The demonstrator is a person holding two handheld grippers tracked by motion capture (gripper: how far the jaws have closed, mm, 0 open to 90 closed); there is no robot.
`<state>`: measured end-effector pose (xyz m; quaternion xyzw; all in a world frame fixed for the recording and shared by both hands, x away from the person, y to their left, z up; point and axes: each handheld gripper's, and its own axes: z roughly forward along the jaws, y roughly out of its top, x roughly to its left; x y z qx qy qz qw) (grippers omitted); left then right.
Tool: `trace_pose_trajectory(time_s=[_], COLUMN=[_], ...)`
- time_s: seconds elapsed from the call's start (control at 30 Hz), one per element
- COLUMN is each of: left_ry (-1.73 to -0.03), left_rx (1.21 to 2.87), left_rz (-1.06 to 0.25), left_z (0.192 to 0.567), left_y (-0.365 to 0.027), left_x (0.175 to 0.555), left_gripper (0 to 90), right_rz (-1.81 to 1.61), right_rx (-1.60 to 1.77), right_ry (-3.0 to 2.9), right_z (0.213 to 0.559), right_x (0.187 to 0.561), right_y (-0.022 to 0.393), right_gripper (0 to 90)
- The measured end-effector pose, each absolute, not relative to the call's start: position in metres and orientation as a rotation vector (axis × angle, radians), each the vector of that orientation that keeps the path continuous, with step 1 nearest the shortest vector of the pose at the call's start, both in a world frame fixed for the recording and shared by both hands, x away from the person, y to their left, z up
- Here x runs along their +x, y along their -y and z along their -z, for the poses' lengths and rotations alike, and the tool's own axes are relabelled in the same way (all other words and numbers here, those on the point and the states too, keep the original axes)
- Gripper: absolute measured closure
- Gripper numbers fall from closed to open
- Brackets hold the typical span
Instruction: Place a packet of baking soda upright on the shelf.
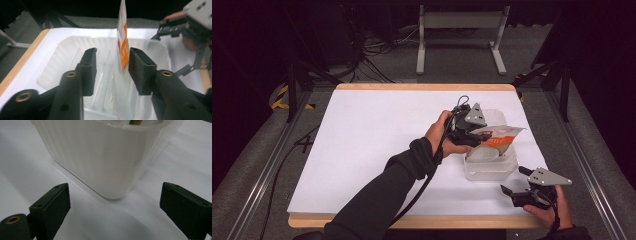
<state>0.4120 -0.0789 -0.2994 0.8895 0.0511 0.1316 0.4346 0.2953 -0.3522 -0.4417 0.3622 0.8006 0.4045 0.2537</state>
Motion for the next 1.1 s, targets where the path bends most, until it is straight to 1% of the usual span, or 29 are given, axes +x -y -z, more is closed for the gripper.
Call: trace_pose_trajectory(time_s=[0.03, 0.1, 0.17, 0.3, 0.37, 0.47, 0.53, 0.57, 0.67, 0.8, 0.97, 1.1], left_ry=[-0.126, -0.133, -0.13, -0.137, -0.138, -0.142, -0.146, -0.127, -0.116, -0.111, -0.105, -0.101], left_rx=[2.215, 2.22, 2.219, 2.224, 2.231, 2.232, 2.237, 2.237, 2.252, 2.269, 2.282, 2.301], left_rz=[-0.329, -0.35, -0.357, -0.373, -0.392, -0.397, -0.413, -0.421, -0.449, -0.456, -0.467, -0.494], left_z=[0.3, 0.301, 0.303, 0.305, 0.307, 0.309, 0.31, 0.311, 0.315, 0.319, 0.323, 0.329], left_y=[0.078, 0.073, 0.069, 0.062, 0.058, 0.052, 0.048, 0.046, 0.039, 0.028, 0.019, 0.003], left_x=[0.412, 0.411, 0.412, 0.412, 0.412, 0.412, 0.411, 0.41, 0.407, 0.403, 0.398, 0.391], left_gripper=[57.2, 51.0, 49.3, 41.0, 39.6, 34.5, 29.4, 29.4, 25.5, 22.7, 20.3, 19.4], right_rz=[-1.1, -1.098, -1.099, -1.098, -1.098, -1.099, -1.099, -1.101, -1.101, -1.095, -1.082, -1.078], right_rx=[0.985, 0.984, 0.983, 0.982, 0.982, 0.981, 0.978, 0.978, 0.973, 0.966, 0.953, 0.945], right_ry=[-2.176, -2.178, -2.177, -2.177, -2.178, -2.176, -2.176, -2.176, -2.178, -2.17, -2.163, -2.157], right_z=[0.442, 0.442, 0.442, 0.442, 0.442, 0.442, 0.441, 0.441, 0.441, 0.439, 0.437, 0.436], right_x=[0.295, 0.295, 0.295, 0.295, 0.295, 0.295, 0.295, 0.295, 0.294, 0.293, 0.292, 0.291], right_y=[0.352, 0.352, 0.352, 0.352, 0.352, 0.352, 0.352, 0.352, 0.352, 0.352, 0.352, 0.351], right_gripper=[10.1, 10.1, 10.1, 10.1, 10.1, 10.1, 10.1, 10.1, 10.0, 9.9, 9.8, 9.8])
